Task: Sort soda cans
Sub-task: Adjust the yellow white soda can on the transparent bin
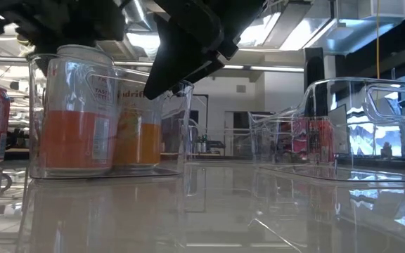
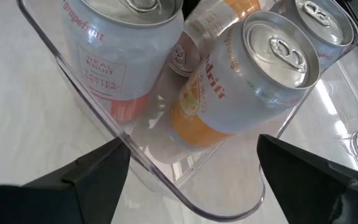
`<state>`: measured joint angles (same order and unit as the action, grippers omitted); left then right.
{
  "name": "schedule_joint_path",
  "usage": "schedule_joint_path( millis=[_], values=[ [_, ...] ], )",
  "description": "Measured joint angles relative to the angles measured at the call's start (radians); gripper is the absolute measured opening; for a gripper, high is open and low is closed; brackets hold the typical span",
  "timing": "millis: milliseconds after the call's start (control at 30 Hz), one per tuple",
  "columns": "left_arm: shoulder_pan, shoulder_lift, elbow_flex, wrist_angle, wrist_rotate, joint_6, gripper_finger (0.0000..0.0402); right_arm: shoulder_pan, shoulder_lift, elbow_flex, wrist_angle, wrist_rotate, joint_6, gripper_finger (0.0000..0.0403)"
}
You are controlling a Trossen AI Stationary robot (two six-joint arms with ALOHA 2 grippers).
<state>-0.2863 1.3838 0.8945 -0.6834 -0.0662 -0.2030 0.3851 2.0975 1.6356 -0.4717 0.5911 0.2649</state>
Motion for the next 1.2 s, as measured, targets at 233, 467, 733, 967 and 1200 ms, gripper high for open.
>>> schedule_joint_path(
  millis=[233,467,733,967,1200],
  values=[
    [-0.004,0.011,-0.060,0.117,0.001,0.057,0.0004,0.000,0.000,0.000,0.002,0.000,0.000,0.0347],
    [0.017,0.014,-0.104,0.145,-0.004,0.073,0.0004,0.000,0.000,0.000,0.001,-0.006,0.000,0.0347],
    [0.038,0.015,-0.107,0.104,-0.017,0.068,0.0004,0.000,0.000,0.000,0.002,-0.005,0.004,0.0347],
    [0.040,0.008,-0.107,0.027,-0.066,0.054,0.0004,0.000,0.000,0.000,0.000,-0.002,0.004,0.0347],
    [0.039,-0.003,-0.045,-0.119,-0.223,0.057,0.0004,0.000,0.000,0.000,0.004,0.000,0.004,0.0347]
  ],
)
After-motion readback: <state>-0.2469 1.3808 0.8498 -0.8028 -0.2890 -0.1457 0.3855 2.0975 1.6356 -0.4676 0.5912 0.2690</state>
